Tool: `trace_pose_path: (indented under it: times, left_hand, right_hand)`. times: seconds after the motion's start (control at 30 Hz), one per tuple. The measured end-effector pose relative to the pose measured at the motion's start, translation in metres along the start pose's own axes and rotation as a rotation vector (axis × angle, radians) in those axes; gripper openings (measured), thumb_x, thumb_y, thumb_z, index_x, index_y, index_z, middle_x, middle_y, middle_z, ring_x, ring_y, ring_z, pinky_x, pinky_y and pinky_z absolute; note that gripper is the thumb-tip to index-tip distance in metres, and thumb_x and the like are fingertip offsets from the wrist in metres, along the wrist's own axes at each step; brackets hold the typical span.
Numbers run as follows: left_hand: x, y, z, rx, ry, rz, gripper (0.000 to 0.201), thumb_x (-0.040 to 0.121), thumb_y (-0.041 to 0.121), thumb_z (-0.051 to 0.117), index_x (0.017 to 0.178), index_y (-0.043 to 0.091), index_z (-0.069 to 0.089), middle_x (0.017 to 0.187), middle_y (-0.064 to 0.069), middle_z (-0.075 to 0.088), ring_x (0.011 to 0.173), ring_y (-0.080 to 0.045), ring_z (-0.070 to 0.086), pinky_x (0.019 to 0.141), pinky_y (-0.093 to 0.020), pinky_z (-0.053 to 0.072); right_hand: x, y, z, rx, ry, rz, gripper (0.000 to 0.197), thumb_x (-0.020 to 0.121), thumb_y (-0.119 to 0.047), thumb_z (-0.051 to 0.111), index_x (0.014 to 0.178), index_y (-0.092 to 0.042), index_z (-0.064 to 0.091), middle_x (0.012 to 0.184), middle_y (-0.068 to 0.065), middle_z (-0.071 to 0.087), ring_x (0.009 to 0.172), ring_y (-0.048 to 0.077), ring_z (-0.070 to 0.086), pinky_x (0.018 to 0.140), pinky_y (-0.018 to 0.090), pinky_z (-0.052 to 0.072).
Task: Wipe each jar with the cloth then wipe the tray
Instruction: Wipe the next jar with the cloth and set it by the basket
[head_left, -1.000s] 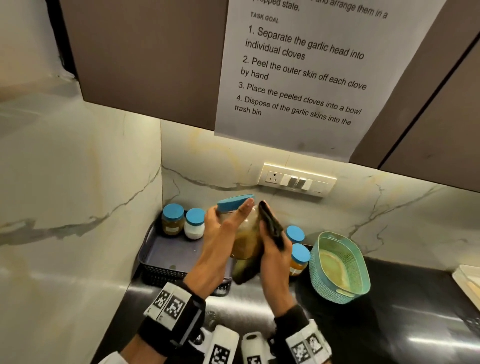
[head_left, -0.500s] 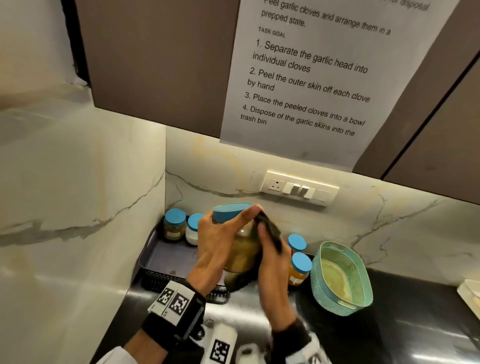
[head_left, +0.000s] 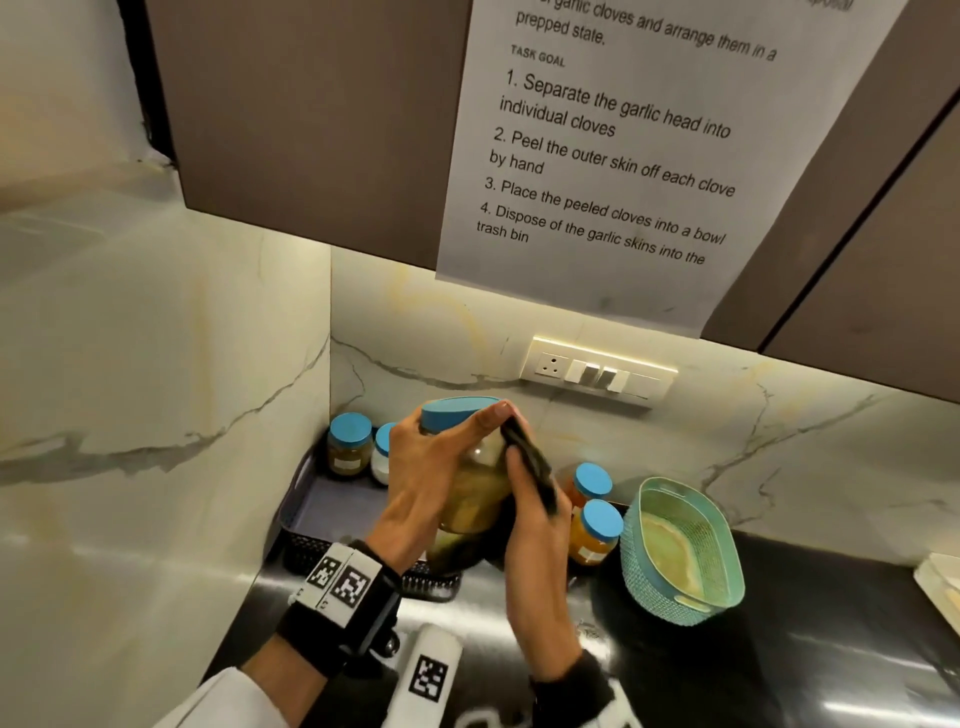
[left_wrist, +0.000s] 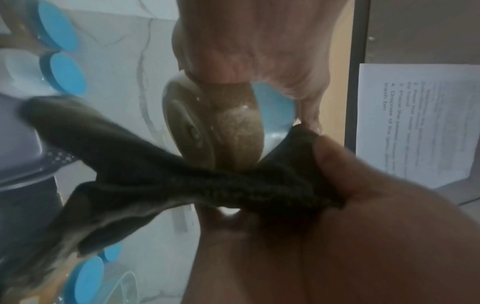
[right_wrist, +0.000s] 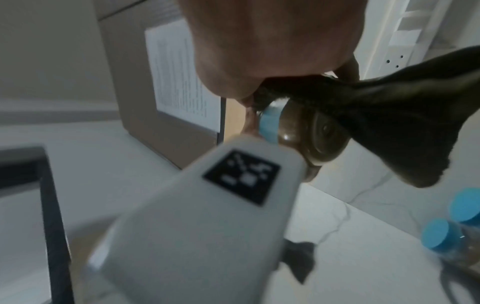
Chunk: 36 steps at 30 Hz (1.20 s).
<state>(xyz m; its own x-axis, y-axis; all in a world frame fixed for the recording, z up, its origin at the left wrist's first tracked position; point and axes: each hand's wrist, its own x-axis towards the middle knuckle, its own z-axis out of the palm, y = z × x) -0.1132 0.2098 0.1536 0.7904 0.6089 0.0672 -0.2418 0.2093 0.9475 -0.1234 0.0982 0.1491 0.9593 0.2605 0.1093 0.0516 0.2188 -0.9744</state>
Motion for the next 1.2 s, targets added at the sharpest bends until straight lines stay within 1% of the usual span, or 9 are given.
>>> trace_pose_path:
  times: [0.17,0.3,0.4,0.5,0.63,0.77,0.93,1.07,1.2]
  left_hand:
    - [-0.003,-0.010,-0.001,0.000,0.032,0.006,0.068,0.049,0.063,0.083,0.101,0.021,0.071,0.087,0.007,0.079,0.084,-0.011,0.075,0.070,-0.023,0.061]
    - [-0.001,-0.003,0.002,-0.027,0.025,-0.022,0.068,0.050,0.063,0.084,0.098,0.016,0.073,0.082,0.004,0.078,0.078,-0.014,0.075,0.067,-0.024,0.060]
    - [0.008,-0.003,-0.004,-0.011,0.055,0.000,0.072,0.053,0.064,0.090,0.099,0.011,0.074,0.083,0.001,0.078,0.079,-0.016,0.075,0.073,-0.028,0.060]
    - [-0.002,-0.010,0.001,-0.030,0.066,-0.006,0.073,0.053,0.062,0.086,0.105,0.013,0.074,0.089,0.002,0.079,0.085,-0.017,0.077,0.070,-0.027,0.060]
    - [0.000,-0.003,0.007,-0.030,0.032,-0.026,0.087,0.050,0.069,0.092,0.109,0.009,0.071,0.089,-0.001,0.077,0.085,-0.020,0.074,0.071,-0.028,0.061]
    - [0.005,-0.001,0.004,-0.029,0.066,-0.012,0.095,0.034,0.081,0.089,0.099,0.015,0.070,0.083,0.003,0.076,0.083,-0.020,0.074,0.078,-0.032,0.063]
    - [-0.011,-0.002,0.014,0.004,0.067,-0.025,0.084,0.050,0.067,0.083,0.112,0.012,0.069,0.097,-0.002,0.077,0.093,-0.024,0.075,0.080,-0.036,0.064]
    - [0.000,0.006,0.007,-0.008,0.084,-0.034,0.080,0.051,0.071,0.090,0.102,0.012,0.070,0.086,0.000,0.076,0.081,-0.017,0.073,0.074,-0.029,0.060]
    - [-0.014,-0.010,0.013,-0.004,0.104,-0.062,0.088,0.053,0.070,0.092,0.115,0.010,0.070,0.102,-0.007,0.077,0.095,-0.025,0.076,0.084,-0.039,0.065]
  right_hand:
    - [0.014,-0.001,0.002,-0.010,-0.006,0.004,0.026,0.102,-0.036,0.056,0.121,-0.026,0.071,0.108,-0.002,0.078,0.104,0.019,0.073,0.079,0.025,0.060]
    - [0.011,-0.005,0.002,-0.041,-0.036,-0.030,0.024,0.102,-0.039,0.053,0.115,-0.035,0.073,0.107,-0.004,0.078,0.103,0.015,0.073,0.086,0.034,0.061]
    - [-0.011,0.007,0.003,-0.030,-0.056,-0.095,0.039,0.100,-0.042,0.060,0.133,-0.022,0.064,0.116,0.001,0.074,0.100,0.011,0.072,0.080,0.026,0.062]
    - [0.015,-0.003,-0.002,-0.077,-0.065,-0.028,0.024,0.103,-0.040,0.053,0.117,-0.031,0.071,0.103,-0.003,0.078,0.091,0.016,0.075,0.070,0.024,0.061]
    - [0.014,-0.011,-0.006,-0.089,-0.067,-0.041,0.024,0.101,-0.040,0.052,0.116,-0.035,0.070,0.102,-0.013,0.077,0.097,0.009,0.073,0.074,0.020,0.059]
    - [-0.010,-0.002,-0.003,-0.110,-0.099,-0.126,0.049,0.097,-0.036,0.053,0.143,-0.020,0.056,0.133,-0.002,0.068,0.122,0.009,0.064,0.094,0.023,0.057]
    - [0.021,-0.020,-0.009,-0.128,-0.052,-0.027,0.029,0.103,-0.042,0.049,0.118,-0.027,0.069,0.094,-0.013,0.077,0.093,0.012,0.074,0.067,0.015,0.057]
    - [-0.013,-0.008,-0.004,-0.130,-0.086,-0.152,0.044,0.100,-0.034,0.051,0.139,-0.015,0.059,0.122,0.002,0.072,0.111,0.019,0.070,0.084,0.023,0.059]
    - [0.024,-0.016,-0.008,-0.170,-0.048,-0.017,0.027,0.104,-0.039,0.050,0.117,-0.028,0.070,0.107,0.000,0.077,0.101,0.019,0.074,0.079,0.030,0.063]
